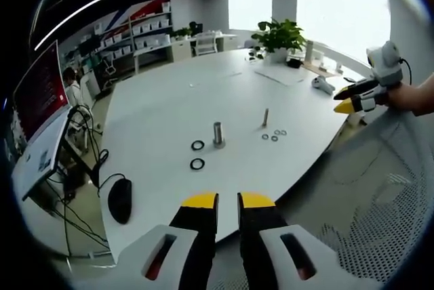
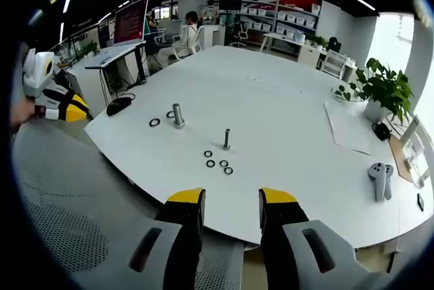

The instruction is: Place the washer onto the threaded stud by aligning its center hole with the stud, sliding it down to the base, and recovering from edge contact or off-axis alignment until the washer reaches the visible bottom stop.

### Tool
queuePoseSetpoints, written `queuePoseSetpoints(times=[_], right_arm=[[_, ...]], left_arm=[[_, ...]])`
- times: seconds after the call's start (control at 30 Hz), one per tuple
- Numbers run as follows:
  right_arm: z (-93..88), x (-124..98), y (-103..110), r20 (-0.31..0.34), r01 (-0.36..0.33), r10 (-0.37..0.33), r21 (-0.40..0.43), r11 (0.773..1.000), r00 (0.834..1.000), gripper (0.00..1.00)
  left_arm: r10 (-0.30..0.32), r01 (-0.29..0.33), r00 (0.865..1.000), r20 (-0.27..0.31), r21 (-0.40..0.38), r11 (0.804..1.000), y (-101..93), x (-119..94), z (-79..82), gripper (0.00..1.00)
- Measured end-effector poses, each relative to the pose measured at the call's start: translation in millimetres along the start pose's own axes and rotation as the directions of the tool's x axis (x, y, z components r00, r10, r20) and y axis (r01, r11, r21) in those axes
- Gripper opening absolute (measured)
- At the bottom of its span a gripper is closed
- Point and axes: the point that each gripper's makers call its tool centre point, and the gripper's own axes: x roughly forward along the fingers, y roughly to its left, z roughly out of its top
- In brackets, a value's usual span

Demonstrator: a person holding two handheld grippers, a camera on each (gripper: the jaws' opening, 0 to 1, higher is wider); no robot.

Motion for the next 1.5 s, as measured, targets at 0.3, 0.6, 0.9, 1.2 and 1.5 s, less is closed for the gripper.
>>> queuePoseSetpoints(times=[0.3,0.6,0.9,1.2,1.5], right_arm=[[-0.6,-0.5,1.0,0.001,-0.001,0.001,0.003,1.000,1.000,0.34],[-2.3,-0.1,3.3,-0.011,-0.011,0.011,-0.007,1.000,1.000,0.35],[-1.3,0.1,5.2,-0.006,-0.021,0.021,-0.009,1.000,1.000,0.35],[-1.0,0.6,6.6,-0.009,-0.035,0.034,-0.009,0.999,0.999,0.35],[3.4,-0.3,11.2,0.023,-0.070,0.070,0.001,0.998,0.997,0.35]], left_arm=[[0.000,0.000,1.000,-0.007,-0.002,1.000,0.5,0.9,-1.8,0.09],[0.004,-0.004,1.000,-0.016,-0.005,1.000,0.2,-0.4,-2.4,0.09],[0.011,-0.012,1.000,-0.016,-0.008,1.000,0.7,-0.8,-1.8,0.09],[0.025,-0.025,1.000,-0.015,-0.020,0.999,3.0,-2.2,-1.7,0.09],[0.038,-0.039,0.999,-0.019,-0.027,0.999,7.2,0.5,-2.8,0.09]])
